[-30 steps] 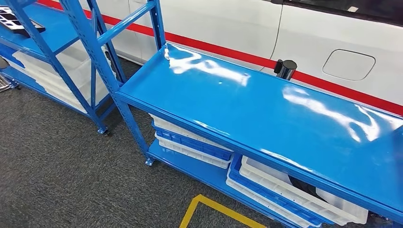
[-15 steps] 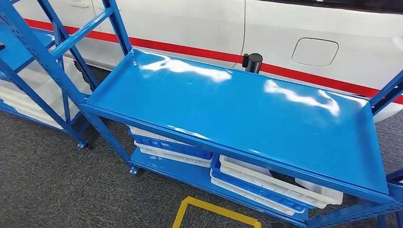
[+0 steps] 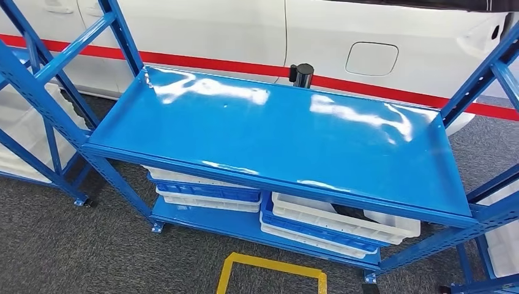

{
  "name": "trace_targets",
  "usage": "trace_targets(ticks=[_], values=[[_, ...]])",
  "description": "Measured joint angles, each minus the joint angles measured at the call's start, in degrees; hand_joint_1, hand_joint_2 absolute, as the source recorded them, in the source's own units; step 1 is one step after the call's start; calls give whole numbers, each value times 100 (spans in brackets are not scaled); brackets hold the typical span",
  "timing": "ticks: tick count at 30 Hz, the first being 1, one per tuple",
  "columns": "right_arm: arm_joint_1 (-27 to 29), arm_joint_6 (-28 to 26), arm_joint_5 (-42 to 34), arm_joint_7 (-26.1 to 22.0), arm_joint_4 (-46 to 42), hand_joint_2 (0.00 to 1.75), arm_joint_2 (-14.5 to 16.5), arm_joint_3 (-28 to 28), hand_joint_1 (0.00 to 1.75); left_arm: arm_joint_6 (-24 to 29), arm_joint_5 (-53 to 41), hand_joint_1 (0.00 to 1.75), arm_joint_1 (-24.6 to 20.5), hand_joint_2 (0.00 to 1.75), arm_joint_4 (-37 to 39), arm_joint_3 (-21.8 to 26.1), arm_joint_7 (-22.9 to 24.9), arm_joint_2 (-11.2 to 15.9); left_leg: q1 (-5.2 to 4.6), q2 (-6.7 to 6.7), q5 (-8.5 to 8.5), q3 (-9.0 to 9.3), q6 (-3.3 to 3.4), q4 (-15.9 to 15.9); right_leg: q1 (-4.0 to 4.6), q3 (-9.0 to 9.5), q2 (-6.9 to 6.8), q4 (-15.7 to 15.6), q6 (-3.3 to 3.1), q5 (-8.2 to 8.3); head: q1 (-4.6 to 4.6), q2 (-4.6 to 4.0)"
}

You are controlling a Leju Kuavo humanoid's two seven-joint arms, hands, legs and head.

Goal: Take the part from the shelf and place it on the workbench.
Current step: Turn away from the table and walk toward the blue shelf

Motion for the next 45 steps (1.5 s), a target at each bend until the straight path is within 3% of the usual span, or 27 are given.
trace_targets(ticks=[1,3,6,8,11,12,13,15,17,18,19,22,24,25,27,28,29,30,32,34,36,38,39,41,42,43,45], values=[[-2,2,-1,-10,0,0,-14,-1,0,0,0,0,0,0,-1,0,-7,-3,-6,40,-10,12,-20,7,-14,243,-93,-450,43,142,1,0],[-16,11,-1,-38,0,0,-26,-2,0,0,3,0,-1,0,-1,0,-30,-2,-36,111,-46,30,-85,27,-13,569,-224,-1045,29,322,-6,0],[-17,18,1,-56,2,0,-23,-7,0,1,9,0,-9,0,0,1,-73,5,-32,184,-75,63,-182,33,6,595,-159,-1131,-110,365,-18,0],[-13,2,-3,-46,2,0,-15,-18,0,2,8,0,-13,0,0,2,-97,8,1,83,-218,9,-246,201,-25,610,-88,-1147,-182,388,-22,0],[-18,-36,-13,-33,2,0,-7,-40,0,0,7,0,-6,0,2,1,-108,11,18,-166,-796,-465,-296,1240,-34,603,5,-1150,-266,410,-28,0],[-17,-44,-17,-31,2,0,-5,-45,0,0,7,0,-3,0,2,0,-109,14,18,-196,-921,-635,-299,1586,-26,599,43,-1148,-276,412,-28,0],[-13,-51,-20,-28,2,0,-3,-50,0,0,7,0,2,0,2,1,-109,17,19,-209,-930,-726,-297,1753,-20,601,89,-1146,-276,412,-28,0],[-7,-61,-22,-26,2,0,2,-62,0,-1,7,0,8,0,2,2,-109,23,26,-238,-620,-583,-276,1412,-22,621,191,-1145,-274,411,-28,0],[-15,-68,-20,-25,2,0,7,-75,0,-2,7,0,9,0,2,2,-111,29,47,-410,-222,-212,-243,597,-4,626,295,-1131,-258,405,-26,0],[-21,-72,-19,-25,2,0,8,-80,0,-2,7,0,9,0,2,1,-114,32,51,-485,-124,-86,-231,314,9,614,337,-1125,-237,405,-24,0],[-25,-75,-17,-24,2,0,8,-83,0,-2,7,0,9,0,2,0,-117,33,45,-543,-83,-17,-217,146,20,595,376,-1120,-211,407,-21,0],[-10,-84,-13,-24,3,0,5,-89,0,-2,9,0,3,0,3,1,-128,29,9,-440,-65,-1,-118,80,1,517,437,-1111,-101,412,-21,0],[-6,-86,-7,-25,5,0,8,-90,0,-3,19,0,-1,0,4,2,-137,28,20,-341,-28,11,-29,28,9,360,279,-813,-100,245,-2,0],[-12,-86,-3,-25,6,0,7,-90,0,-4,31,0,-2,0,5,3,-141,29,20,-286,-19,9,-2,16,13,201,169,-477,-128,79,10,0],[-22,-87,6,-26,7,0,-3,-90,0,-7,53,0,3,87,6,5,-144,37,5,-181,-19,-4,15,16,18,-176,72,314,-158,-250,28,0],[-18,-89,15,-26,7,0,-9,-91,0,-11,62,0,4,131,7,8,-144,35,-1,-129,-20,-6,16,17,18,-277,61,540,-138,-313,29,0],[-12,-90,27,-26,7,0,-13,-91,0,-17,66,0,5,175,7,9,-146,33,-4,-83,-22,-4,14,18,17,-255,50,522,-96,-275,30,0],[-7,-93,38,-26,7,0,-17,-91,0,-25,70,0,4,175,7,10,-149,30,-4,-44,-26,4,9,20,14,-107,23,255,-43,-152,30,0],[-13,-102,59,-26,7,0,-27,-91,0,-50,76,0,2,175,7,10,-165,21,-21,28,-48,29,-26,31,17,362,-135,-616,25,158,31,0],[-24,-113,68,-26,7,0,-34,-91,0,-74,81,0,1,175,8,12,-185,17,-50,84,-79,50,-82,45,41,604,-233,-1103,-21,314,25,0],[-21,-121,73,-26,7,0,-33,-90,0,-84,86,0,-6,175,9,14,-196,16,-51,136,-92,76,-136,39,59,598,-172,-1136,-114,336,18,0],[-18,-124,77,-25,7,0,-29,-90,0,-89,87,0,-12,175,9,15,-198,15,-20,98,-177,64,-193,124,16,625,-100,-1151,-189,362,13,0],[-21,-126,81,-25,7,0,-28,-90,0,-95,88,0,-12,131,11,16,-197,13,-8,27,-309,-7,-221,301,-11,639,-68,-1159,-226,377,8,0],[-24,-146,102,-24,7,0,-31,-91,0,-112,92,0,-9,44,14,17,-195,7,6,-142,-711,-332,-264,1015,-16,637,-12,-1160,-274,391,-2,0],[-22,-171,123,-37,7,0,-33,-91,0,-118,98,0,-7,44,15,19,-193,5,8,-184,-874,-525,-277,1407,-8,630,19,-1159,-287,393,-4,0],[-19,-202,149,-61,7,0,-34,-91,0,-118,107,0,-3,87,15,21,-190,5,9,-204,-940,-665,-283,1672,1,627,55,-1158,-292,396,-4,0],[-15,-263,191,-108,7,0,-35,-91,0,-109,120,0,4,175,16,27,-180,5,8,-214,-727,-648,-268,1563,9,637,123,-1156,-294,397,-4,0]])
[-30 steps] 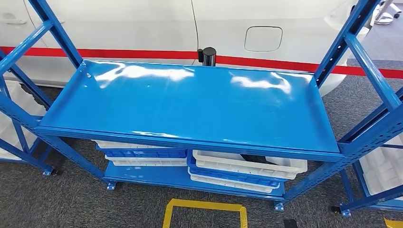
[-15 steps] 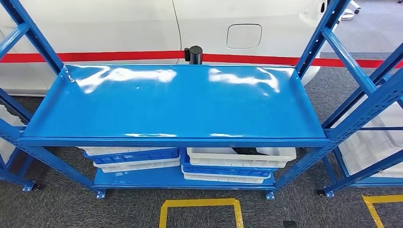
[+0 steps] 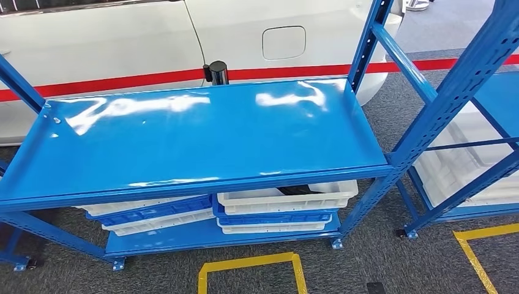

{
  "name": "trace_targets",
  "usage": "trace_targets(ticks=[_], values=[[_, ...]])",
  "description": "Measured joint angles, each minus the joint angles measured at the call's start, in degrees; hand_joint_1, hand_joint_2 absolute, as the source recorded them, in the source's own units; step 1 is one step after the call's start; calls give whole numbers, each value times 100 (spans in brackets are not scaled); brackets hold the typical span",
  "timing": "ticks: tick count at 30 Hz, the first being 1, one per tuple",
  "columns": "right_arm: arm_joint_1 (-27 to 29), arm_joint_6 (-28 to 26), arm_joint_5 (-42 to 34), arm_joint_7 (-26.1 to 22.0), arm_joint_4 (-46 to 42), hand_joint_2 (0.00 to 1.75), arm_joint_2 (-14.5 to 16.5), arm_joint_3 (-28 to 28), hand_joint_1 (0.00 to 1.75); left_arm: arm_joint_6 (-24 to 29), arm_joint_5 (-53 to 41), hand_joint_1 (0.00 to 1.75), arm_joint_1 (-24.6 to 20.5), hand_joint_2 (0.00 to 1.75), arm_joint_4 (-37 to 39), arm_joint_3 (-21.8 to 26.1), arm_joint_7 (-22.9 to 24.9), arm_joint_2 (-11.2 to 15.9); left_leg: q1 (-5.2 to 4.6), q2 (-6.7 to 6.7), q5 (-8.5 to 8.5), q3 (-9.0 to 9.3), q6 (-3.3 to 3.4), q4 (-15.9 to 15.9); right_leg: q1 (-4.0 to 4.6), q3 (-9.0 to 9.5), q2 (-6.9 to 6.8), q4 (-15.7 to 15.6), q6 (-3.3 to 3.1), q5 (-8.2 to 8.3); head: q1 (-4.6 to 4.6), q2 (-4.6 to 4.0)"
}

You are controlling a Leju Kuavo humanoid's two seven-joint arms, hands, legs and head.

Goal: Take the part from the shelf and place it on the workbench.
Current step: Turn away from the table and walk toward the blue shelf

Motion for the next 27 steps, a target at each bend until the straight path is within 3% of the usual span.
trace_targets(ticks=[3,5,8,9,11,12,15,19,27], values=[[-11,-69,21,11,0,0,0,0,0,16,-11,0,-6,175,1,3,5,4,-8,-45,570,500,65,-1120,30,20,80,8,19,-11,2,0],[-16,-120,28,17,0,0,-5,1,0,26,-23,0,-14,175,3,2,5,6,-23,-74,672,637,92,-1474,69,-5,98,24,50,-26,5,0],[-12,-172,29,3,1,131,-28,1,0,57,-31,0,-13,175,7,4,31,-2,-57,-69,688,631,89,-1504,95,-51,92,31,50,-45,8,0],[-14,-181,31,-19,1,131,-34,1,0,84,-37,0,-12,175,8,6,51,-3,-78,-69,688,632,100,-1501,87,-57,90,24,55,-40,8,0],[-21,-197,41,-94,0,44,-43,2,0,147,-49,0,-12,175,8,9,85,-1,-114,-70,689,630,130,-1498,63,-56,88,14,78,-30,7,0],[-22,-206,45,-140,0,44,-49,2,0,169,-52,0,-12,175,9,10,89,-3,-123,-70,690,628,145,-1497,54,-50,87,10,89,-25,7,0],[-19,-253,72,-351,0,175,-62,3,0,191,-22,0,-12,175,16,19,76,-11,-131,-69,698,613,168,-1491,46,-27,88,-2,120,-4,7,0],[16,-331,-49,-589,-14,175,-91,167,0,109,219,0,31,175,13,-148,50,15,-132,-69,703,606,177,-1488,42,-28,88,-5,132,3,7,0],[143,-108,-764,-584,-115,175,-175,772,0,-152,1051,0,201,175,-81,-932,88,132,-116,-68,702,606,179,-1489,53,-31,87,-5,133,3,8,0]])
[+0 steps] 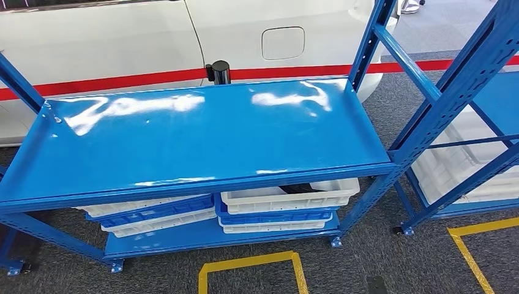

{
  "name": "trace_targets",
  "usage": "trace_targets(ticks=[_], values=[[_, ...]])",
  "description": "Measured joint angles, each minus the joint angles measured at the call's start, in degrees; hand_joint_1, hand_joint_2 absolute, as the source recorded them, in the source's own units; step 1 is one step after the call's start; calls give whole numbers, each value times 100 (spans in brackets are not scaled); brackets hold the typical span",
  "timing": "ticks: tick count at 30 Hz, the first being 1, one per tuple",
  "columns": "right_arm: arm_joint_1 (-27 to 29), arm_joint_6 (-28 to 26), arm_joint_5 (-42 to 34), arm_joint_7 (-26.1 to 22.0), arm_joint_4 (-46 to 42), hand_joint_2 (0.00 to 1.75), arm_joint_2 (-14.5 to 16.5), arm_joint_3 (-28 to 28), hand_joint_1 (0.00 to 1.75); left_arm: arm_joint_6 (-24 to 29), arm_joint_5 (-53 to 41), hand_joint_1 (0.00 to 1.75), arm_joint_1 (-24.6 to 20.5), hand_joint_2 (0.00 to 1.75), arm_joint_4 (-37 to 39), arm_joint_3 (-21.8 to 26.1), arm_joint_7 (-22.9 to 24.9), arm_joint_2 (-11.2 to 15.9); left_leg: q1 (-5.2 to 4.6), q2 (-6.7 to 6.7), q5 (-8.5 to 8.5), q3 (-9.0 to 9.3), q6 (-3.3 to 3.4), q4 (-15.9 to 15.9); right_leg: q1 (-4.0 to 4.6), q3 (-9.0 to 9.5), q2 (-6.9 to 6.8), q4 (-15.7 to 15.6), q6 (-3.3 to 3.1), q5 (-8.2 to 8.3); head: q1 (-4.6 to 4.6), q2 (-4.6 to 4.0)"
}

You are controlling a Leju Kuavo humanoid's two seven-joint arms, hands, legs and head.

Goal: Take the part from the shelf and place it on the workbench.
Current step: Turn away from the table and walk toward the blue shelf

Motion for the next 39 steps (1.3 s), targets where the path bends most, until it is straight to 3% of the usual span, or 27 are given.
trace_targets(ticks=[6,8,10,12,32,36,39], values=[[98,194,-499,43,-90,175,-57,439,0,-176,582,0,115,175,-88,-609,44,80,8,0,1,0,-2,0,9,0,0,1,-1,0,-1,0],[140,272,-702,57,-131,87,-79,624,0,-246,817,0,163,175,-130,-868,70,117,9,0,1,-1,-2,-1,12,0,0,1,-1,0,-1,0],[181,348,-895,80,-170,0,-101,801,0,-316,1040,0,211,87,-169,-1115,93,153,10,0,1,-2,-2,-1,13,-1,0,1,-1,0,-1,0],[221,422,-1082,100,-209,0,-120,977,0,-382,1257,0,263,0,-208,-1357,110,186,10,0,1,-3,-2,-1,13,-2,0,1,-1,0,-1,0],[628,1171,-3008,281,-596,0,-315,2796,0,-1065,3495,0,771,0,-629,-3915,315,532,9,0,1,-9,-1,-1,13,-8,0,1,-1,-1,-1,0],[709,1318,-3391,321,-671,175,-354,3156,0,-1202,3941,0,867,0,-711,-4426,354,601,9,1,1,-10,-1,-1,13,-9,0,1,-1,-1,-1,0],[767,1438,-3695,346,-728,175,-383,3427,0,-1312,4294,0,943,0,-773,-4801,393,650,9,1,1,-11,-1,-1,12,-11,0,1,-1,-1,-1,0]])
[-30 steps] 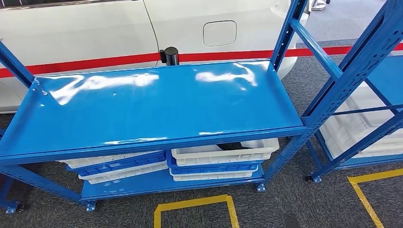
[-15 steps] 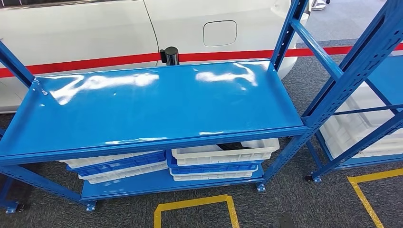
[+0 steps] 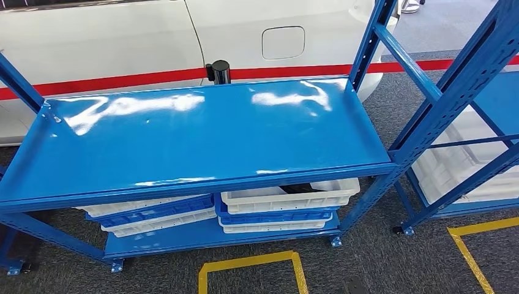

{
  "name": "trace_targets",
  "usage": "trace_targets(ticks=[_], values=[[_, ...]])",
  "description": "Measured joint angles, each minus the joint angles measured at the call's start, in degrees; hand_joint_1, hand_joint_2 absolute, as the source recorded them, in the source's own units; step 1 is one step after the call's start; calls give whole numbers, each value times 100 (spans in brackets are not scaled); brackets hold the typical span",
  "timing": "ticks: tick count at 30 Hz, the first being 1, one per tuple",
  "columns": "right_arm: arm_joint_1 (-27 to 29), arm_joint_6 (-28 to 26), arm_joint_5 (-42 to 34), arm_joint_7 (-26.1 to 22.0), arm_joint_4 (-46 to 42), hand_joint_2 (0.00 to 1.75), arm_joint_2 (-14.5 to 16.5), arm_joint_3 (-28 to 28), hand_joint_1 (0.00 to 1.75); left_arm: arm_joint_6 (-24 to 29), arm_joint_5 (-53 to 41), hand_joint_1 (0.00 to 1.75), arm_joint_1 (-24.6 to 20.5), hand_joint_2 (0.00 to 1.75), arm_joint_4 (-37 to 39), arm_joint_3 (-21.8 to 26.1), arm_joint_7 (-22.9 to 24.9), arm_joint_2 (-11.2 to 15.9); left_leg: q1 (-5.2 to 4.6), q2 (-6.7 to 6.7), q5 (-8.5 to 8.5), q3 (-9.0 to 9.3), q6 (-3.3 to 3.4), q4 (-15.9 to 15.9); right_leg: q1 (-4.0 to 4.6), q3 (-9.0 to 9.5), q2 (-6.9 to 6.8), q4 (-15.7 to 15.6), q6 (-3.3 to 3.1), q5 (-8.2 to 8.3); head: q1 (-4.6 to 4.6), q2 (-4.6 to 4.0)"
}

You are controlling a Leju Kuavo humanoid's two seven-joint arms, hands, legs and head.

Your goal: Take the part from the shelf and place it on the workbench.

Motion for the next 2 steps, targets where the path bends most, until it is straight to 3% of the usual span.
trace_targets(ticks=[2], values=[[25,57,-150,8,-25,175,-13,123,0,-51,175,0,35,0,-29,-174,15,23,0,0,0,0,0,0,0,-1,0,0,0,0,0,0]])
